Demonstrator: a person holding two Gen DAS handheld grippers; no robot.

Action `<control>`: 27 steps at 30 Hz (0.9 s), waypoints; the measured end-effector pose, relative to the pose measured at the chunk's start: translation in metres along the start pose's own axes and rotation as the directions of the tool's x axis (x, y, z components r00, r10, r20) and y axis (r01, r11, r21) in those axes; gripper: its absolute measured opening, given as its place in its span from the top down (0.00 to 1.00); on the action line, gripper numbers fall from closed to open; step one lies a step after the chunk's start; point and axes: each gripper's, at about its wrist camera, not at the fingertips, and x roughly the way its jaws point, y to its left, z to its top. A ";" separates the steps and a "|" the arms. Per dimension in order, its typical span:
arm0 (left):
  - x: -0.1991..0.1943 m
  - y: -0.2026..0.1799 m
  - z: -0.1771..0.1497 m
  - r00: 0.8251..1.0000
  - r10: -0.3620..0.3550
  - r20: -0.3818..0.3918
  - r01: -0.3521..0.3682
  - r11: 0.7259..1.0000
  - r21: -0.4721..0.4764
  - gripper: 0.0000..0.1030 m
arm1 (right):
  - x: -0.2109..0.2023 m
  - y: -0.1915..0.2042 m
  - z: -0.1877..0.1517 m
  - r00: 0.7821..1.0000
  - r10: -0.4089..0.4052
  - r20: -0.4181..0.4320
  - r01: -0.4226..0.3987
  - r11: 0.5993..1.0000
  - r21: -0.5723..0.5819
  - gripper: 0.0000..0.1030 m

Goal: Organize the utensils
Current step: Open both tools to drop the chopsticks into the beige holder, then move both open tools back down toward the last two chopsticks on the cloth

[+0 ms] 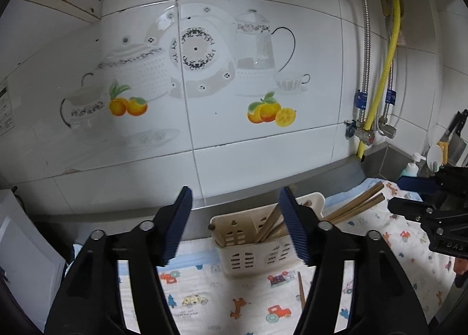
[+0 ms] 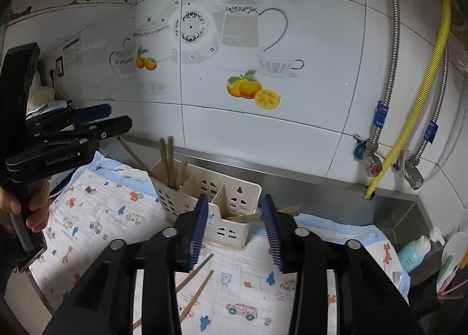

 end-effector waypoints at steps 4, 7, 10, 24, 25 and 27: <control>-0.009 0.002 -0.007 1.000 0.005 0.004 -0.005 1.000 -0.002 0.24 | -0.008 0.005 -0.006 1.000 -0.008 0.011 0.008 1.000 -0.005 0.50; -0.017 0.005 -0.013 1.000 0.013 0.009 -0.013 1.000 -0.008 0.18 | -0.014 0.009 -0.011 1.000 -0.014 0.019 0.014 1.000 -0.006 0.44; -0.024 0.007 -0.019 1.000 0.021 0.009 -0.021 1.000 -0.014 0.12 | -0.019 0.013 -0.017 1.000 -0.012 0.022 0.012 1.000 -0.002 0.36; -0.049 0.017 -0.062 0.999 0.020 -0.028 -0.022 0.997 -0.069 0.05 | -0.035 0.033 -0.059 0.999 -0.029 0.017 0.029 1.000 0.012 0.15; -0.050 0.018 -0.067 0.999 0.014 -0.036 -0.016 0.997 -0.079 0.05 | -0.035 0.034 -0.063 1.000 -0.025 0.012 0.025 1.000 0.016 0.15; -0.052 0.020 -0.075 0.999 0.012 -0.045 -0.016 0.996 -0.092 0.05 | -0.036 0.035 -0.070 1.000 -0.022 0.005 0.022 0.999 0.026 0.15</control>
